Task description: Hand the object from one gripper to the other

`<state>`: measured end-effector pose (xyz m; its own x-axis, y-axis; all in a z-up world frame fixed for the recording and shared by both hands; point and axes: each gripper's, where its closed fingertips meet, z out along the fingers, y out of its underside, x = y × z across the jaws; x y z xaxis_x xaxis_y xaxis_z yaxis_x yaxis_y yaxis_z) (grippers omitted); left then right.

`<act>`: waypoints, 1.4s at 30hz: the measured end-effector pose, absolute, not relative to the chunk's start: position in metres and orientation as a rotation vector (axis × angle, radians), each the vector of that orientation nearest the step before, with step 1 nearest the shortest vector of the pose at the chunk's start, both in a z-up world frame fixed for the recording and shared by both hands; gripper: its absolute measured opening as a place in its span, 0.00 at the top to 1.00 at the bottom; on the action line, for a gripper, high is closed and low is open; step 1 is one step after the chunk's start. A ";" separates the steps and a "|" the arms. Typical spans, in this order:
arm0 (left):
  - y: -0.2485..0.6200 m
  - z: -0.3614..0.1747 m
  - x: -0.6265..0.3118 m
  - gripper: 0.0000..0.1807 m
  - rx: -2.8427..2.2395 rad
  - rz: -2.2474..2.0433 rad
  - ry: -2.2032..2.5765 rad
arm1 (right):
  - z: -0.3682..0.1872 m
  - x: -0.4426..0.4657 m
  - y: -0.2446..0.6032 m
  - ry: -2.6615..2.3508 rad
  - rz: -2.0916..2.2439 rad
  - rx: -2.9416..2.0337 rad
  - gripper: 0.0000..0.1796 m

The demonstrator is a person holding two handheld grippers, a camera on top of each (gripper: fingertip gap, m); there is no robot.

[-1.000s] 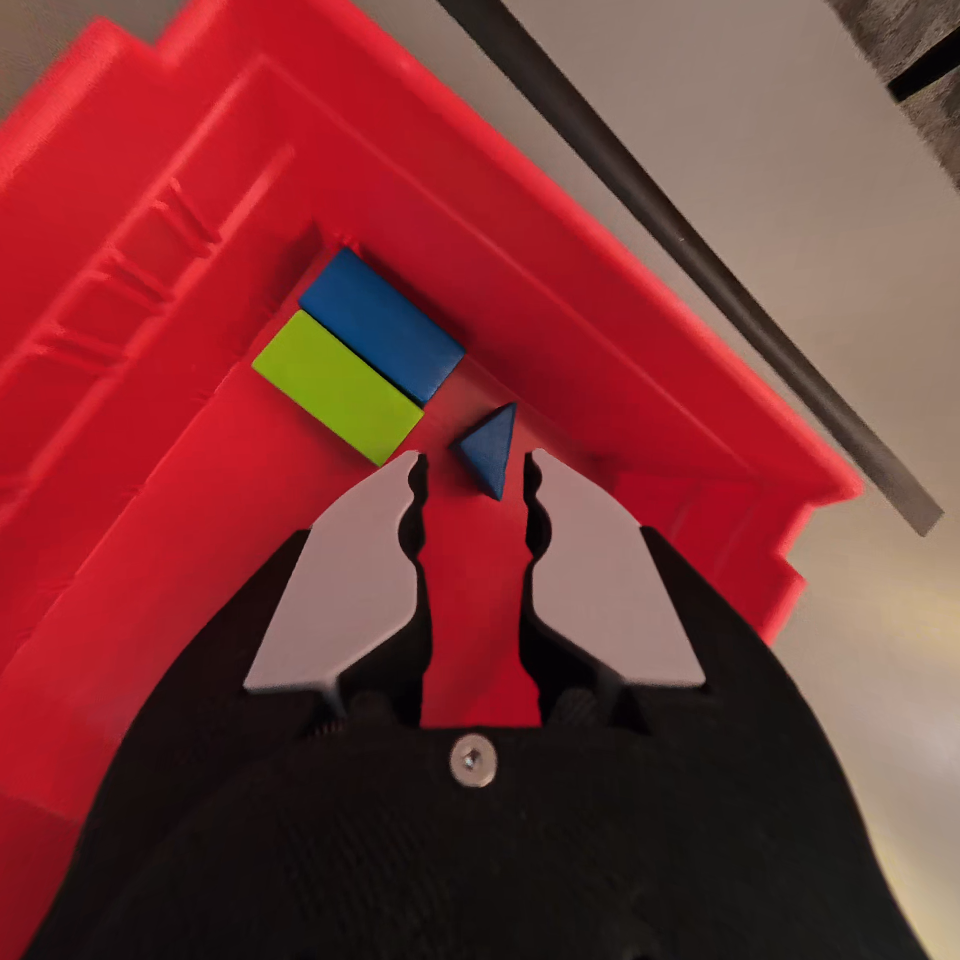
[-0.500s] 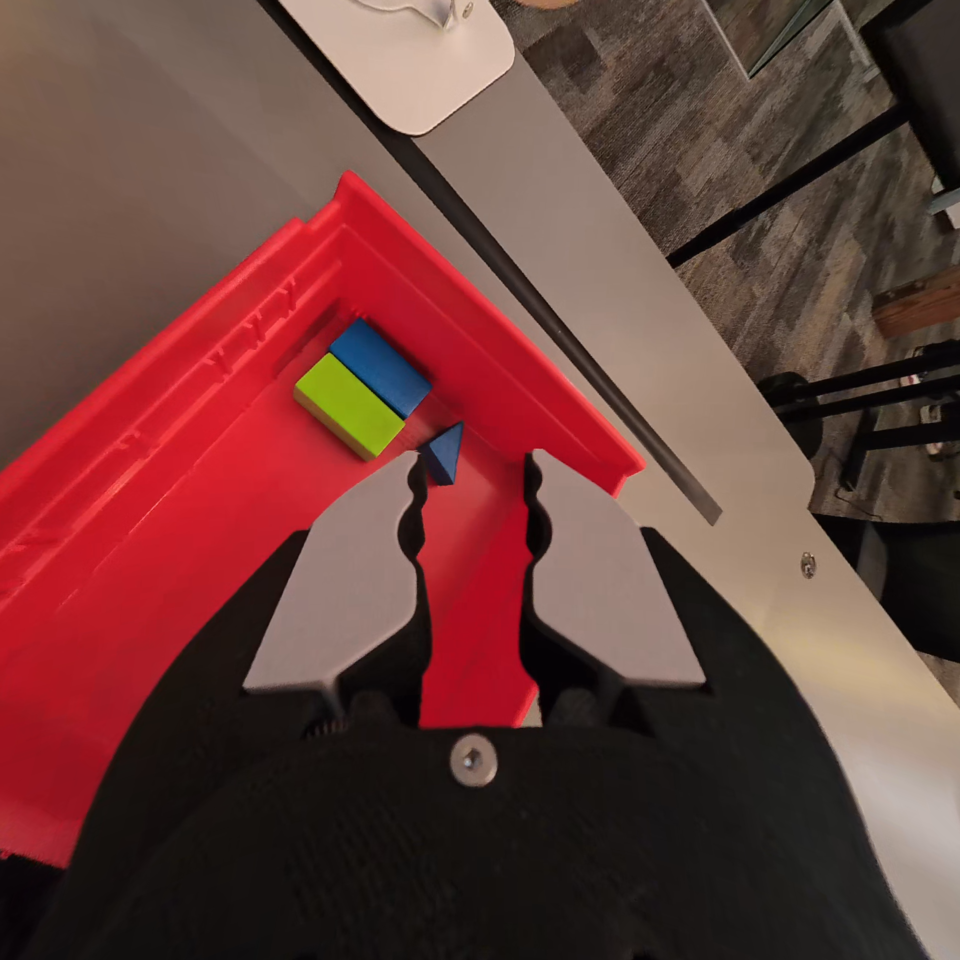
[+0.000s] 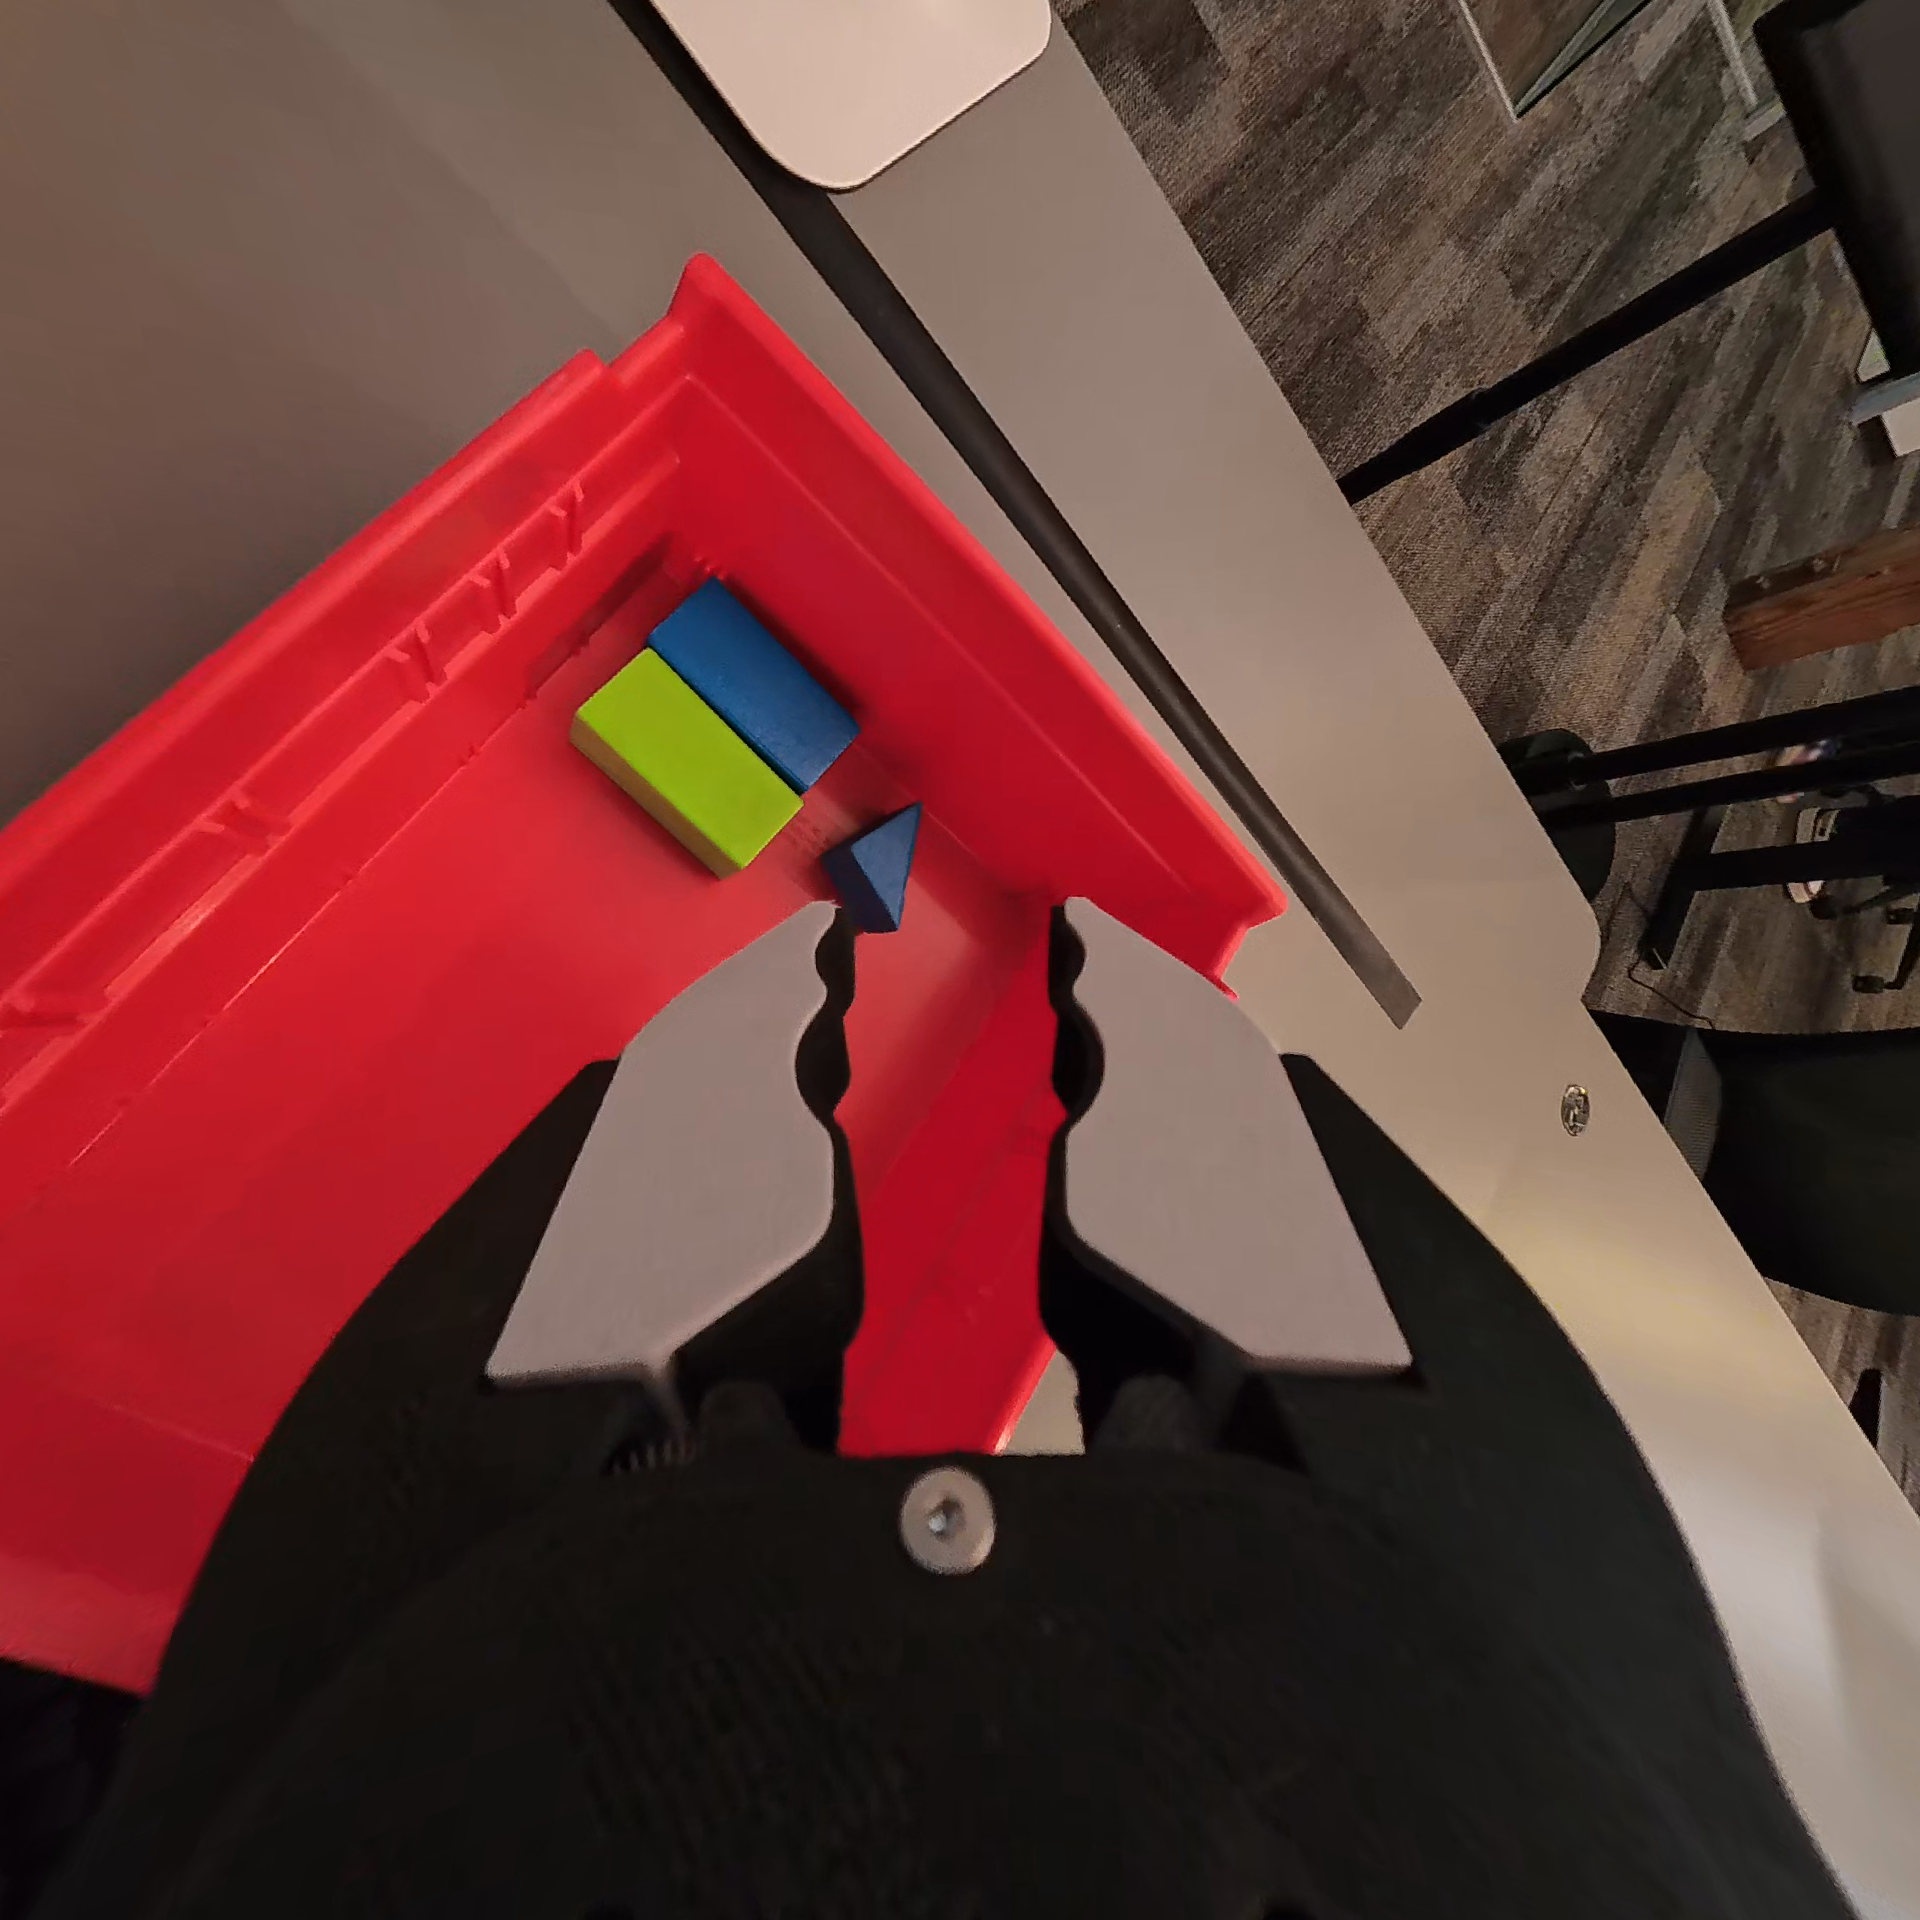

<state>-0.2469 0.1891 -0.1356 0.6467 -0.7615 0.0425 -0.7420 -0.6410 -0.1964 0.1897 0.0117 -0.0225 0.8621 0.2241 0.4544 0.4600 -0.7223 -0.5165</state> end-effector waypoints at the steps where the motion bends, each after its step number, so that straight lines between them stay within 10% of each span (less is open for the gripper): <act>1: 0.189 -0.137 -0.246 0.71 -2.712 -0.195 1.232 | -0.023 0.190 0.012 -0.494 -0.480 -2.390 0.79; 27: 0.192 -0.145 -0.266 0.81 -2.751 -0.028 1.333 | -0.028 0.197 0.008 -0.498 -0.461 -2.399 0.80; 42: 0.136 -0.033 -0.246 0.81 -2.371 -0.481 1.494 | 0.033 0.132 0.035 -0.765 -0.541 -1.973 0.79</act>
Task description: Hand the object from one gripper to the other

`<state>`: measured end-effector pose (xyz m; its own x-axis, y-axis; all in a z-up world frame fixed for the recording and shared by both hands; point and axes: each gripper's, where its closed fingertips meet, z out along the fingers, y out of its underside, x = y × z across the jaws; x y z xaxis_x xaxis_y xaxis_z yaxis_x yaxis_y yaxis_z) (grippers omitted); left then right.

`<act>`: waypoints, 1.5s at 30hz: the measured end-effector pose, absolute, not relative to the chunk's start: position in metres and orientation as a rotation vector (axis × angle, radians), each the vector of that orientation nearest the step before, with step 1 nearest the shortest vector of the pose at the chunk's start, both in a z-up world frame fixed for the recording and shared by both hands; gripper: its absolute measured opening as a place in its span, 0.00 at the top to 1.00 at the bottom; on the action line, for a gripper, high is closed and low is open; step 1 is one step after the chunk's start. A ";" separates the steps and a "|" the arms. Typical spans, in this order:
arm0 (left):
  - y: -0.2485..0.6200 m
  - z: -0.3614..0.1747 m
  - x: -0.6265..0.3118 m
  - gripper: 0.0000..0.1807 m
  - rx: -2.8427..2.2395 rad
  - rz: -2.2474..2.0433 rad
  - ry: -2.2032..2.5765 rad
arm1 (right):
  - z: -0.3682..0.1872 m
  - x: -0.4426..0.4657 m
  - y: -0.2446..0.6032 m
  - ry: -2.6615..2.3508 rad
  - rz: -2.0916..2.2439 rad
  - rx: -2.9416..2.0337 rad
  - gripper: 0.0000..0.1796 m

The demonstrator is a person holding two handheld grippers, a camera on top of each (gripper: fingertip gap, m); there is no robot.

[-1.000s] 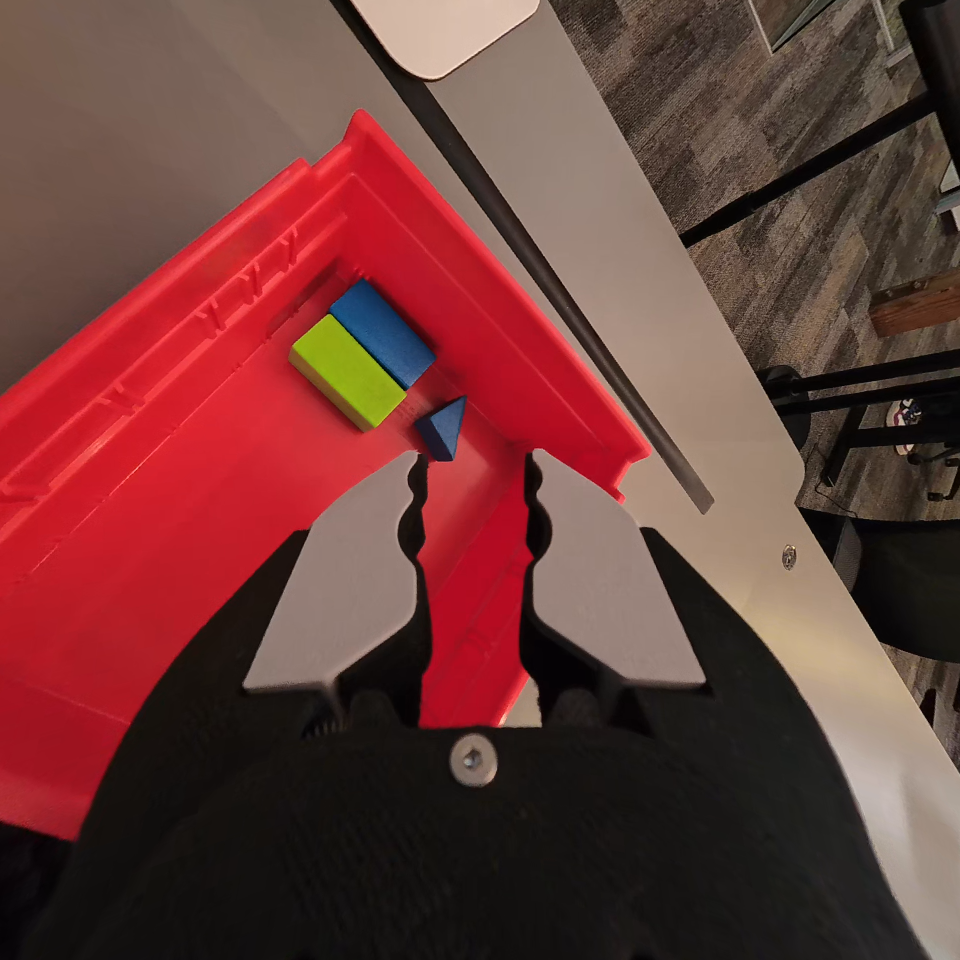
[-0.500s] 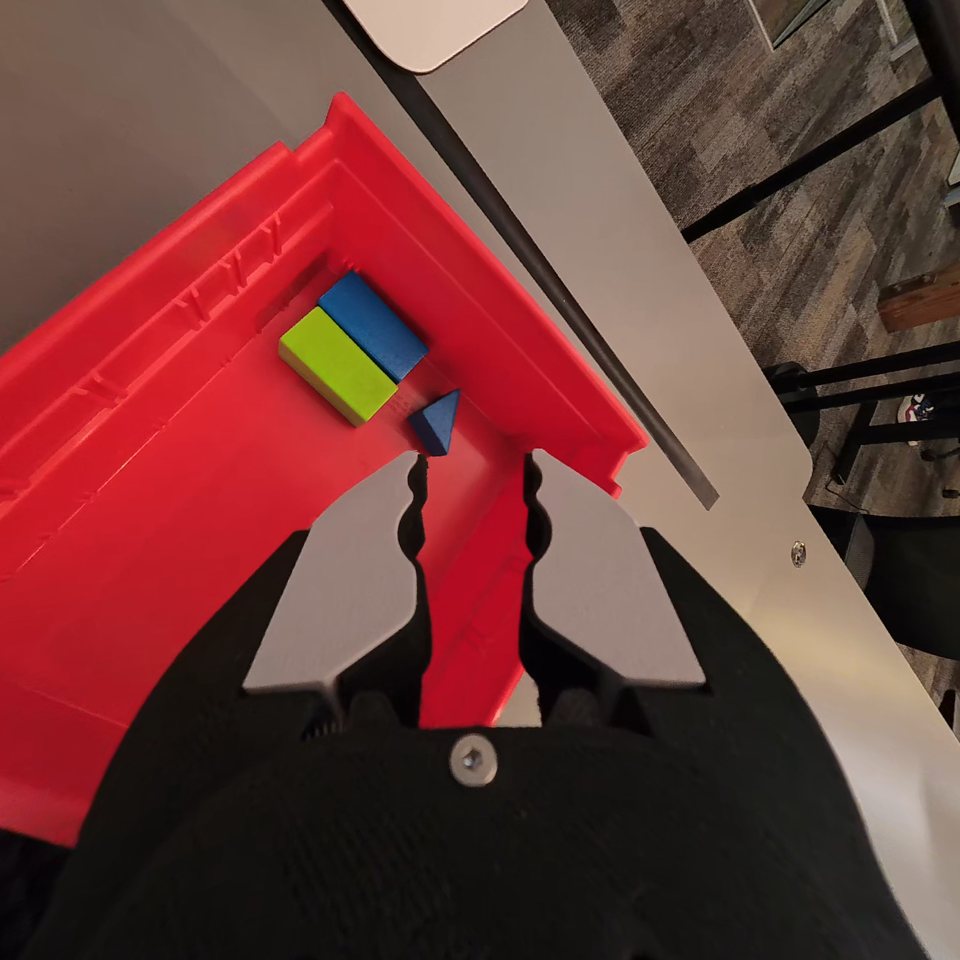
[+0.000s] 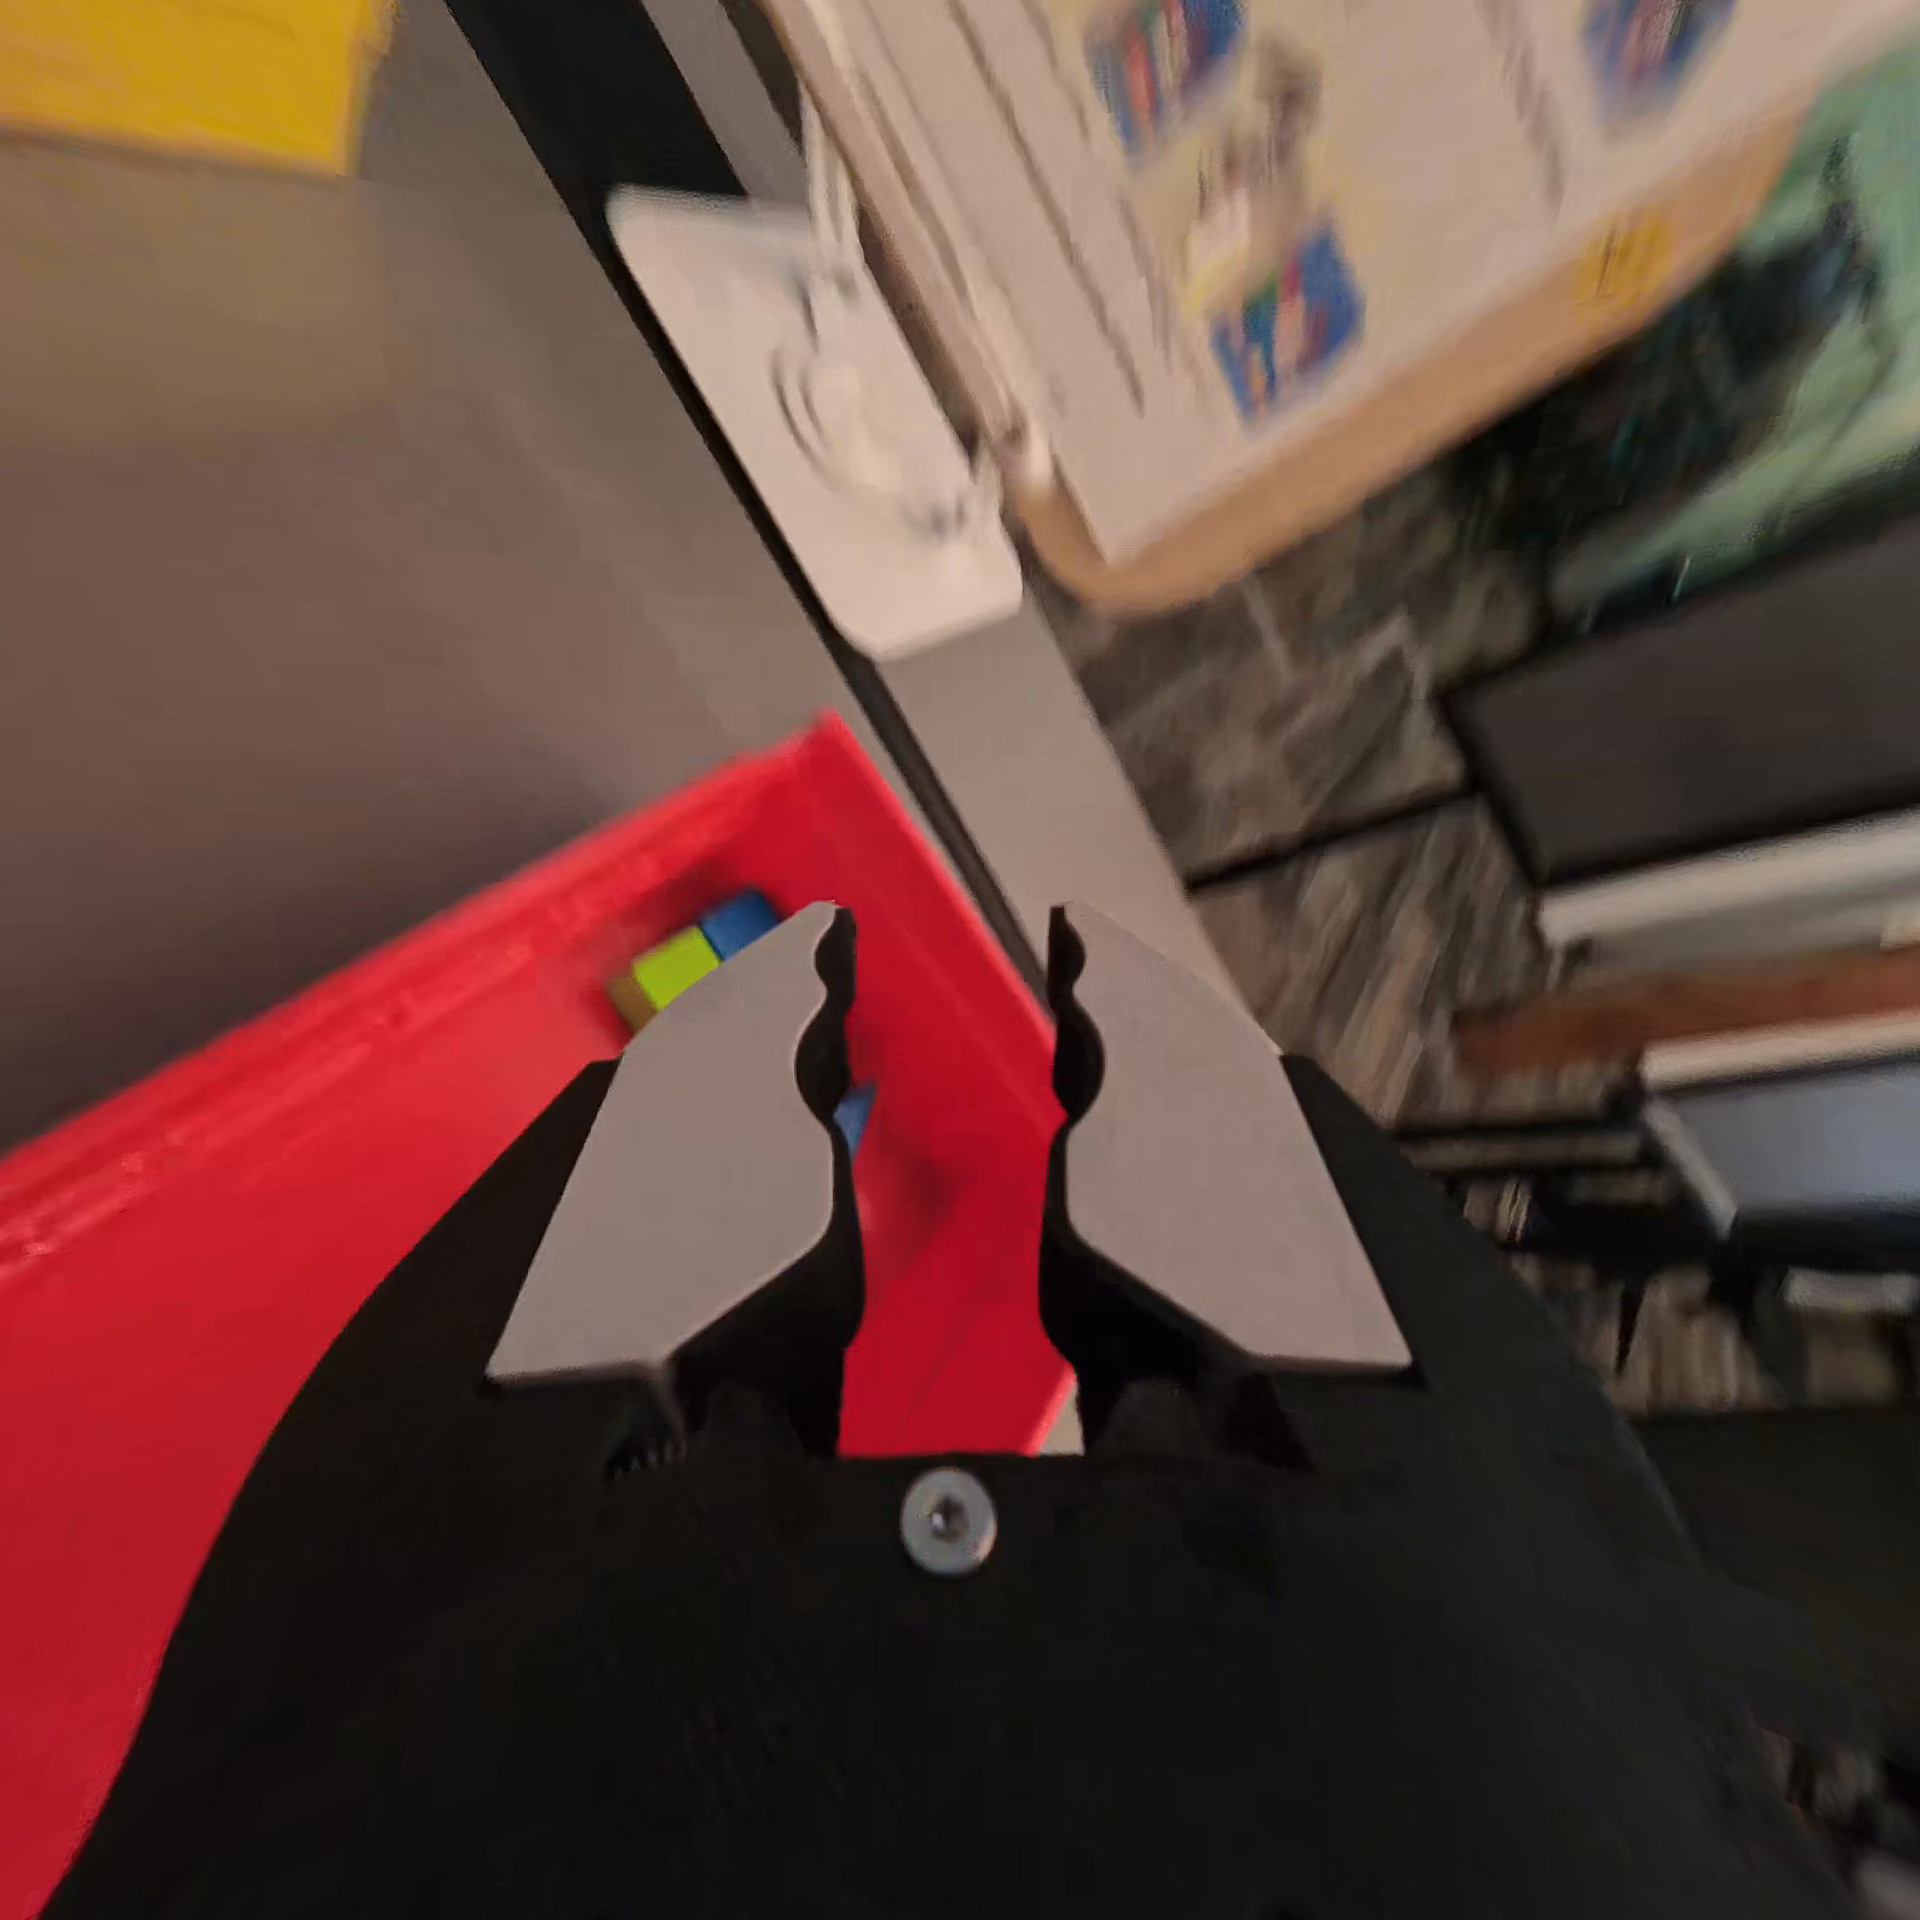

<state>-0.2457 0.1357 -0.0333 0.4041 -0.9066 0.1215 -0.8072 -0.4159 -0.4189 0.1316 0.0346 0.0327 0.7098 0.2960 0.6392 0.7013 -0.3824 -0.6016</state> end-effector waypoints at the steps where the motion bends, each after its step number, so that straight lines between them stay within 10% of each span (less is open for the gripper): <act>1: 0.123 -0.024 -0.239 0.81 -2.314 -0.544 1.544 | 0.041 0.110 0.038 -0.844 -0.529 -1.872 0.79; 10: 0.015 0.015 -0.188 0.81 -1.933 -1.116 1.984 | 0.053 -0.111 0.004 -1.386 -0.237 -1.150 0.74; 22: -0.026 0.010 -0.177 0.81 -1.743 -1.211 2.238 | 0.030 -0.164 -0.017 -1.559 -0.271 -1.025 0.80; 39: 0.016 0.075 -0.158 0.79 -1.527 -1.339 1.809 | 0.065 0.011 -0.009 -1.231 -0.375 -1.617 0.81; 45: 0.007 0.085 -0.163 0.79 -1.460 -1.318 1.819 | -0.015 0.134 -0.009 -0.923 -0.130 -2.101 0.81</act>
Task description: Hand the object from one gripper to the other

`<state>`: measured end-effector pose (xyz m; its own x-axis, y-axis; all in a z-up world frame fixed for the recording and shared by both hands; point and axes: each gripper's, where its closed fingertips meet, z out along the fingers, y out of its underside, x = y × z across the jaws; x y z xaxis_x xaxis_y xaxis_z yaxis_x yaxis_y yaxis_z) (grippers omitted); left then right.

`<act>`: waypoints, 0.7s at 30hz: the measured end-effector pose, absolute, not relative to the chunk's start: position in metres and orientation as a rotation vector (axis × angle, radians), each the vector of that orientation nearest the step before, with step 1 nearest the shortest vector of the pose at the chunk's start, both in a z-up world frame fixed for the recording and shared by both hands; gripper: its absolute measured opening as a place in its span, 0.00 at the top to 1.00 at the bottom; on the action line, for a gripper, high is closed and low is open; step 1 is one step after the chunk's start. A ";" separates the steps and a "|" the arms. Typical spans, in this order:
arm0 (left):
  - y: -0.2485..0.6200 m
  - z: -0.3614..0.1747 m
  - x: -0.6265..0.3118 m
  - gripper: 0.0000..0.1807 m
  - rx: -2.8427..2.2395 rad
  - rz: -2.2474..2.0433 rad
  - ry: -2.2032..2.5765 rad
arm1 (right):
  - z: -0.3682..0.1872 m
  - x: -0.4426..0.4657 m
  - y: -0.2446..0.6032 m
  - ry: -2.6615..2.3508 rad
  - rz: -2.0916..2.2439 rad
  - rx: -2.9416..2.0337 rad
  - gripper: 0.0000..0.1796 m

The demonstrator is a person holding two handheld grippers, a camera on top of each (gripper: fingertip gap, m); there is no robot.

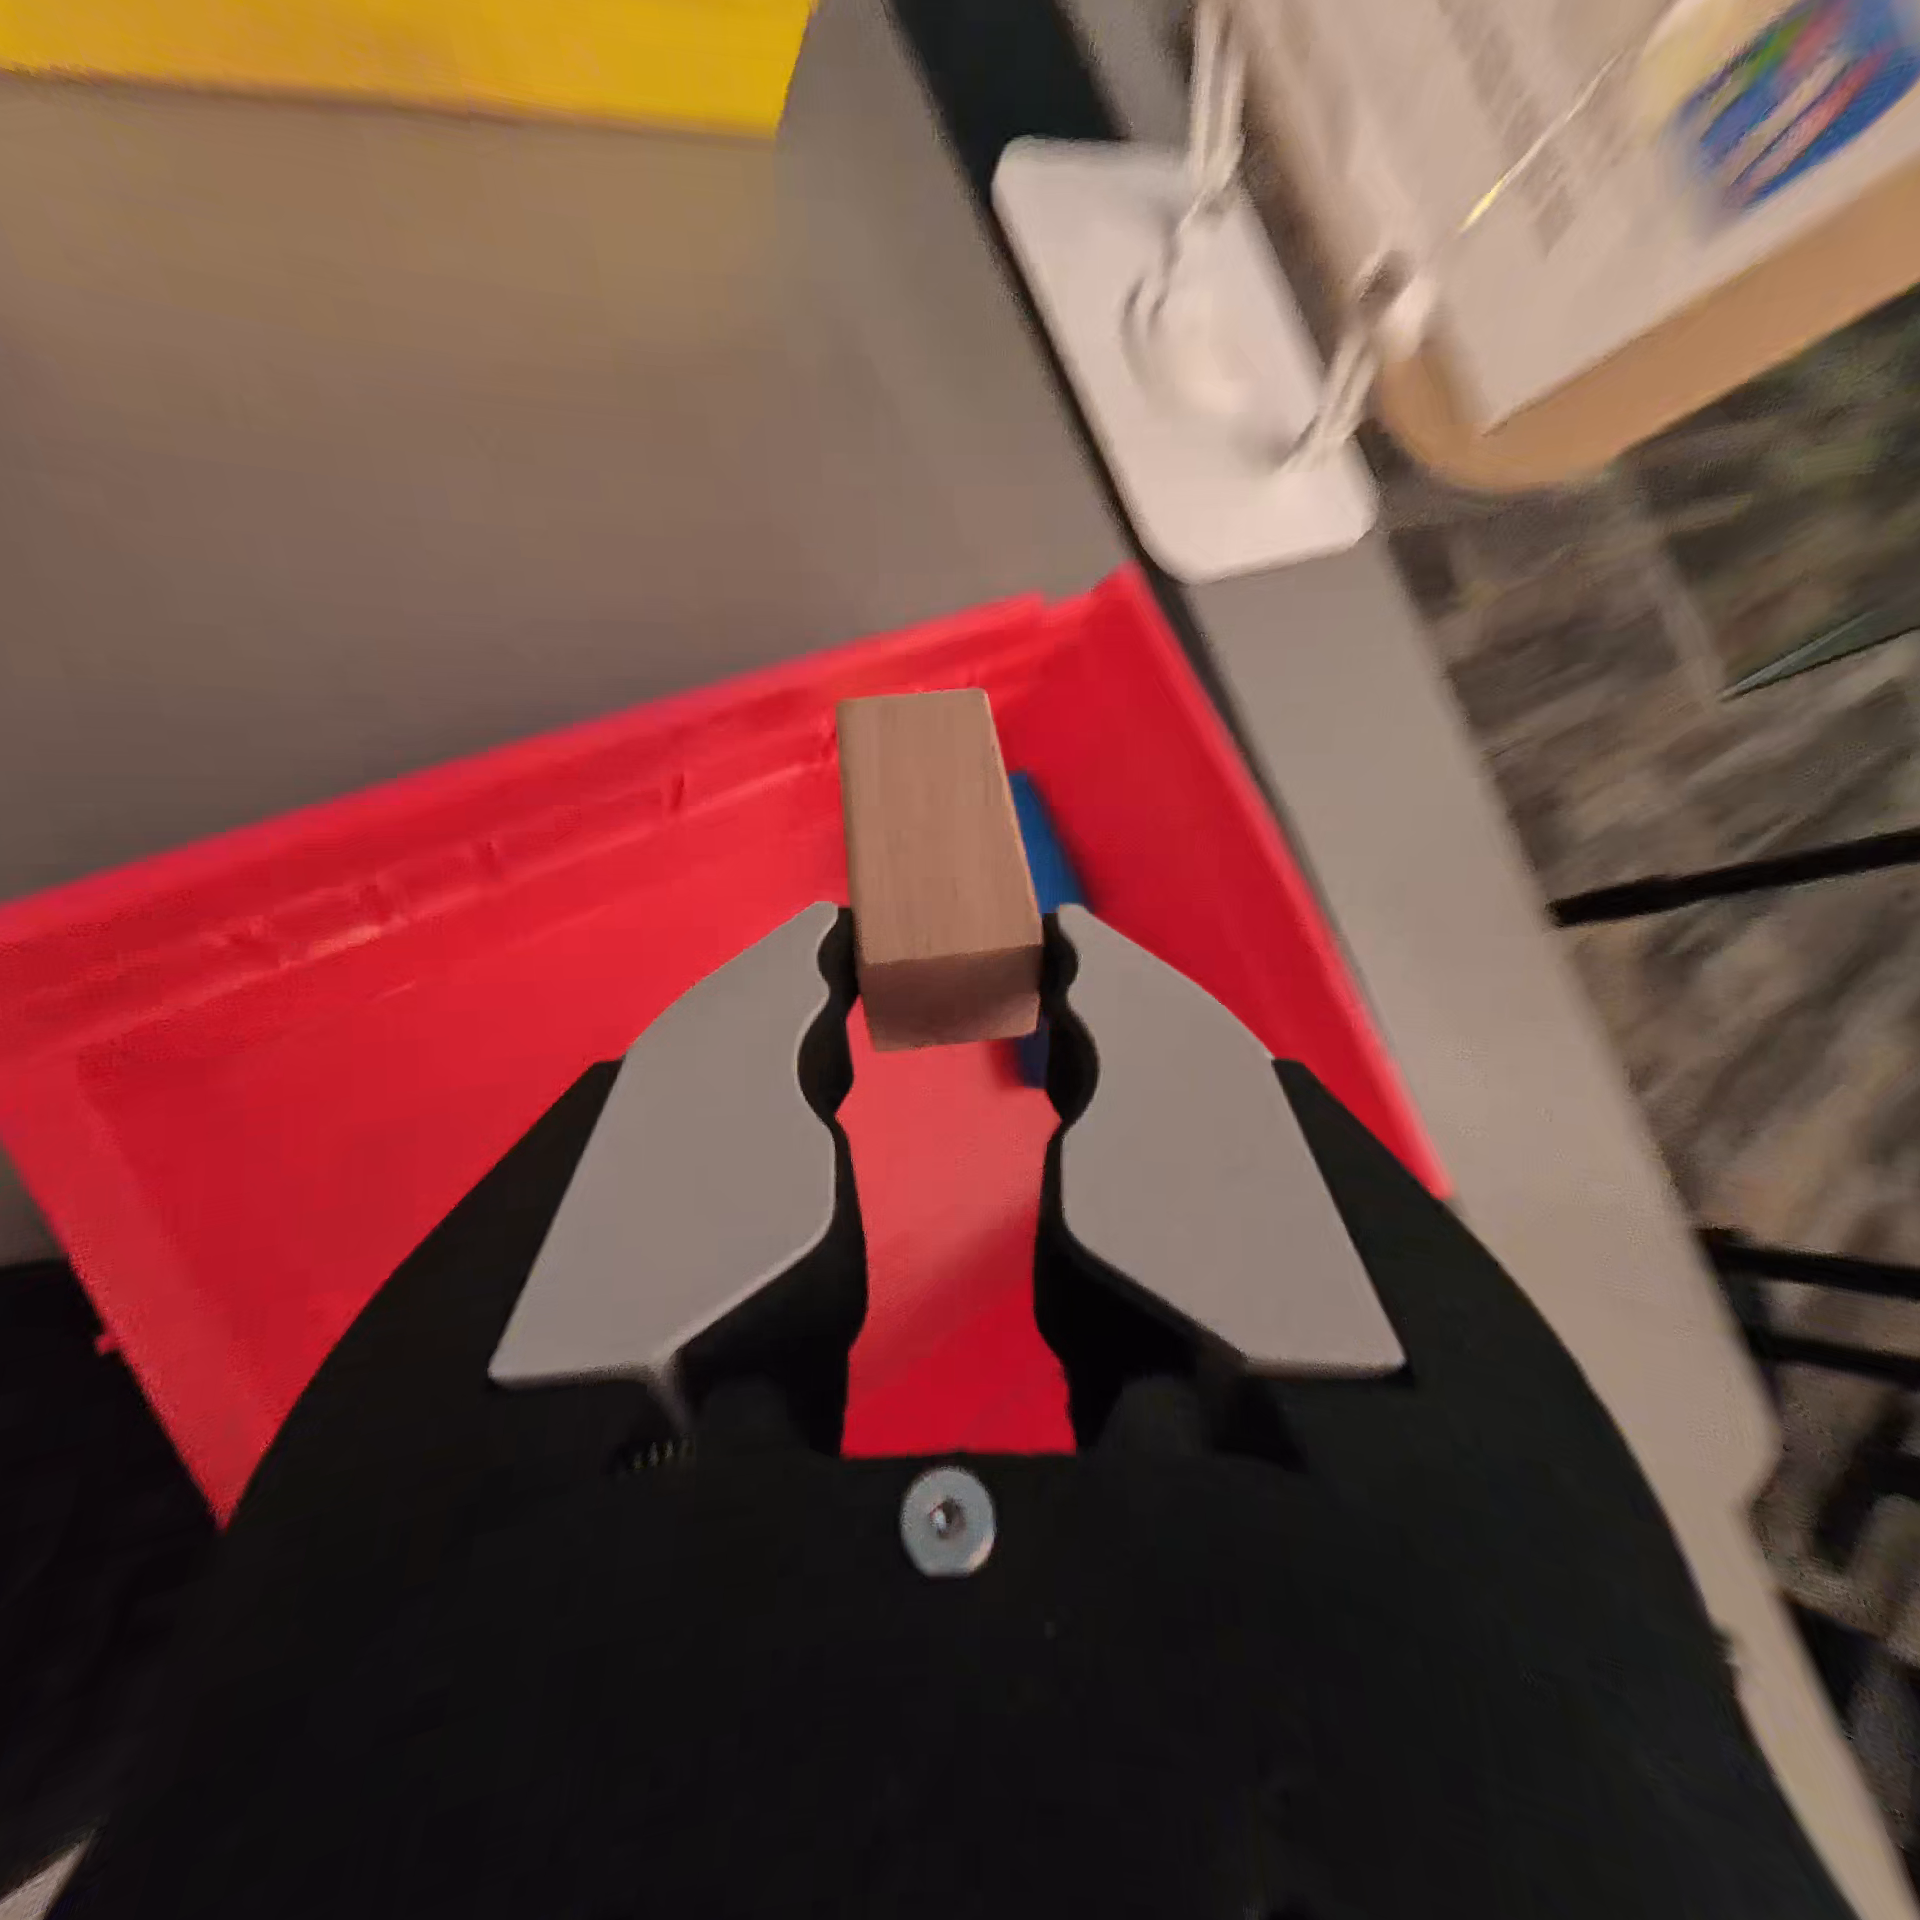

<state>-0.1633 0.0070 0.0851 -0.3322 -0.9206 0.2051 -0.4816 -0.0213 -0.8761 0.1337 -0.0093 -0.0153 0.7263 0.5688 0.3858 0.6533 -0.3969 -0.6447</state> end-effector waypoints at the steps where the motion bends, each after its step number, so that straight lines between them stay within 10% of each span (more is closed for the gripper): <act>1: 0.006 0.084 -0.162 0.79 -1.461 -1.310 1.827 | -0.033 0.137 -0.008 -0.928 -0.084 -2.158 0.81; 21: -0.003 0.080 -0.164 0.82 -1.454 -1.306 1.881 | -0.131 0.135 0.009 -1.025 0.156 -2.336 0.81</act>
